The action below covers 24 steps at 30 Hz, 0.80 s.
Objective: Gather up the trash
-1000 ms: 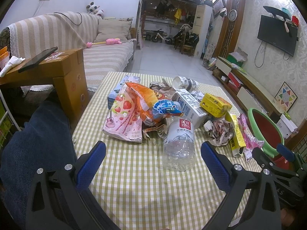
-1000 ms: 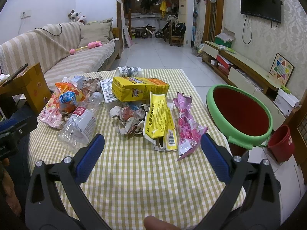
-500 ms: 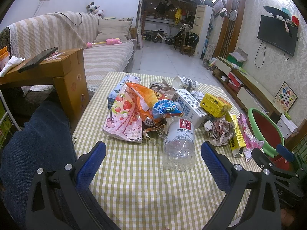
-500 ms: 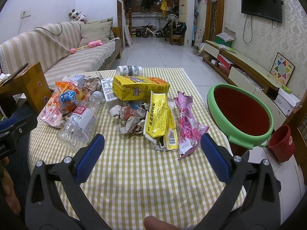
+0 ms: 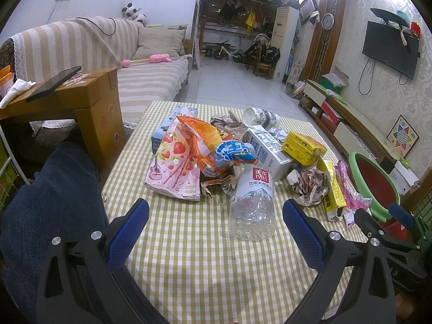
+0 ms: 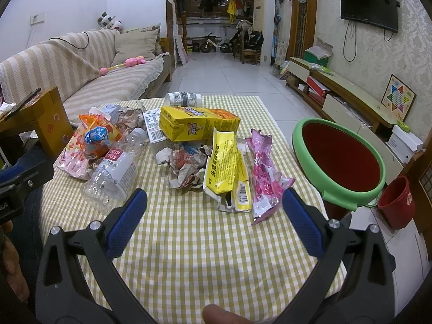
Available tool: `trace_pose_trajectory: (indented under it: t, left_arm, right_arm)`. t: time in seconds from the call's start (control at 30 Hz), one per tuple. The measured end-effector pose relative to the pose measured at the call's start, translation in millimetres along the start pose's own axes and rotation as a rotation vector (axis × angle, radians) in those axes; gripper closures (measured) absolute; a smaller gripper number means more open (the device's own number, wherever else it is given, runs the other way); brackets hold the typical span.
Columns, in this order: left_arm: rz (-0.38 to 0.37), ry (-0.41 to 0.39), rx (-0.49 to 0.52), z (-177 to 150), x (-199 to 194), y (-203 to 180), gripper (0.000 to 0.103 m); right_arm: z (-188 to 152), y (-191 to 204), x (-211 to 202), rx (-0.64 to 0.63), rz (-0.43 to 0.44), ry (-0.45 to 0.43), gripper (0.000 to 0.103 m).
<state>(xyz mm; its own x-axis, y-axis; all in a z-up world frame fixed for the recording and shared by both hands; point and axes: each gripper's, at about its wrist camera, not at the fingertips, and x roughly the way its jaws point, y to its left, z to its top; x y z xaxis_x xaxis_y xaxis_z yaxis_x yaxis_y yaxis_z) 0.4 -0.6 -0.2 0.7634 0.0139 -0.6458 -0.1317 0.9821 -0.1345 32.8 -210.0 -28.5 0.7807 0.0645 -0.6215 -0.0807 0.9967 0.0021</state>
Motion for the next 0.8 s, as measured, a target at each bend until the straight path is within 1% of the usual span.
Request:
trace_pose_trajectory:
  t: [0.8]
  left_arm:
    - [0.000,0.002,-0.001,0.1,0.3,0.0,0.008]
  right_arm:
    - [0.3,1.1,-0.6,-0.006,0.008,0.003,0.005]
